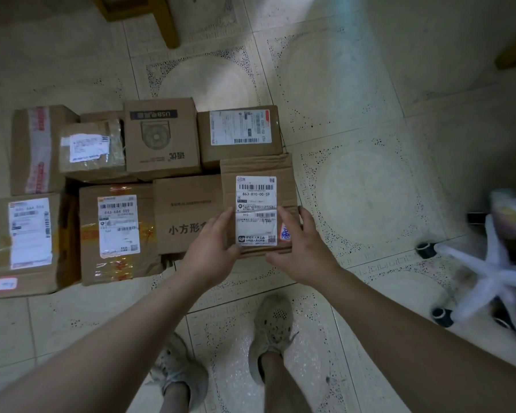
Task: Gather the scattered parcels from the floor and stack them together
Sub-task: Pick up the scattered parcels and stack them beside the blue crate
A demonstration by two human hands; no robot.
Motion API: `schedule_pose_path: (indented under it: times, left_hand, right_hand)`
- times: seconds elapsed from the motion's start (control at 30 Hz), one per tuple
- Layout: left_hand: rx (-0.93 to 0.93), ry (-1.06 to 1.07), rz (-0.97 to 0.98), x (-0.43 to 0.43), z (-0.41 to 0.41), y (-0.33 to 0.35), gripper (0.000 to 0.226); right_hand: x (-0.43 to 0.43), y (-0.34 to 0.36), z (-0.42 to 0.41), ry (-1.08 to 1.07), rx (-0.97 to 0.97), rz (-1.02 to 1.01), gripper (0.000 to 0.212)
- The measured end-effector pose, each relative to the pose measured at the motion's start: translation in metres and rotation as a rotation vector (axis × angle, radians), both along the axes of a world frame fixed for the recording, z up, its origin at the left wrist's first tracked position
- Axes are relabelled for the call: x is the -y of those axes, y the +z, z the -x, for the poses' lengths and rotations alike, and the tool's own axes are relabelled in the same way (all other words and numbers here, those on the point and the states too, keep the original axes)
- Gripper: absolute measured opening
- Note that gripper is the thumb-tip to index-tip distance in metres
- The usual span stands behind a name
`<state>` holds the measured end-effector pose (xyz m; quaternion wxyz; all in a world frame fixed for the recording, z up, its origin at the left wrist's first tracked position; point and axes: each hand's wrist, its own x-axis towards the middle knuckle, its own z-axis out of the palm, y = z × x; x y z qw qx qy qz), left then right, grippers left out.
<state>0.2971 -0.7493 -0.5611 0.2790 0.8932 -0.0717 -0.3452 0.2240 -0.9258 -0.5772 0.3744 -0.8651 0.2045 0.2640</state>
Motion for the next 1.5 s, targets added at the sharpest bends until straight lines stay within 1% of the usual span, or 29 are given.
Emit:
schedule_pose_path:
  times: [0.17, 0.33, 0.43, 0.53, 0.63, 0.7, 0.8, 0.9, 1.03, 1.17, 1.3, 1.5]
  left_hand:
    - [-0.046, -0.018, -0.037, -0.005, -0.004, 0.006, 0.08]
    - [-0.051, -0.037, -0.11, -0.024, -0.012, 0.023, 0.081]
    - [-0.034, -0.024, -0.133, -0.046, -0.022, 0.059, 0.082]
    - [-0.001, 0.013, -0.179, -0.079, -0.029, 0.11, 0.081]
    - [0.046, -0.07, -0.247, -0.124, -0.033, 0.164, 0.081]
    - [0.078, -0.113, -0.269, -0.158, -0.038, 0.202, 0.081]
    - [0.136, -0.073, -0.256, -0.211, -0.039, 0.261, 0.08]
    - [0.176, -0.037, -0.232, -0.268, -0.034, 0.317, 0.078]
    - [0.244, 0.062, -0.222, -0.343, -0.028, 0.386, 0.077]
    - [0.316, 0.142, -0.188, -0.409, -0.027, 0.444, 0.072]
    - [0.361, 0.234, -0.167, -0.466, -0.036, 0.47, 0.07]
    - [0.372, 0.346, -0.184, -0.537, -0.085, 0.465, 0.071]
  right_hand:
    - [0.0, 0.002, 0.002, -0.044, -0.007, 0.036, 0.099]
    - [0.0, 0.022, 0.002, 0.0, -0.008, 0.114, 0.097]
    - [-0.002, 0.062, -0.007, 0.037, -0.018, 0.144, 0.094]
    - [-0.013, 0.115, -0.017, 0.104, -0.034, 0.193, 0.09]
    - [-0.034, 0.168, -0.024, 0.18, -0.035, 0.279, 0.086]
    - [-0.058, 0.202, -0.026, 0.198, -0.042, 0.317, 0.085]
    - [-0.109, 0.252, -0.031, 0.185, -0.031, 0.325, 0.084]
    - [-0.171, 0.304, -0.041, 0.199, 0.033, 0.318, 0.081]
    - [-0.254, 0.367, -0.065, 0.287, 0.137, 0.378, 0.08]
    - [-0.331, 0.413, -0.088, 0.286, 0.271, 0.339, 0.077]
    - [-0.384, 0.433, -0.121, 0.336, 0.317, 0.314, 0.077]
    - [-0.438, 0.434, -0.191, 0.392, 0.327, 0.29, 0.081]
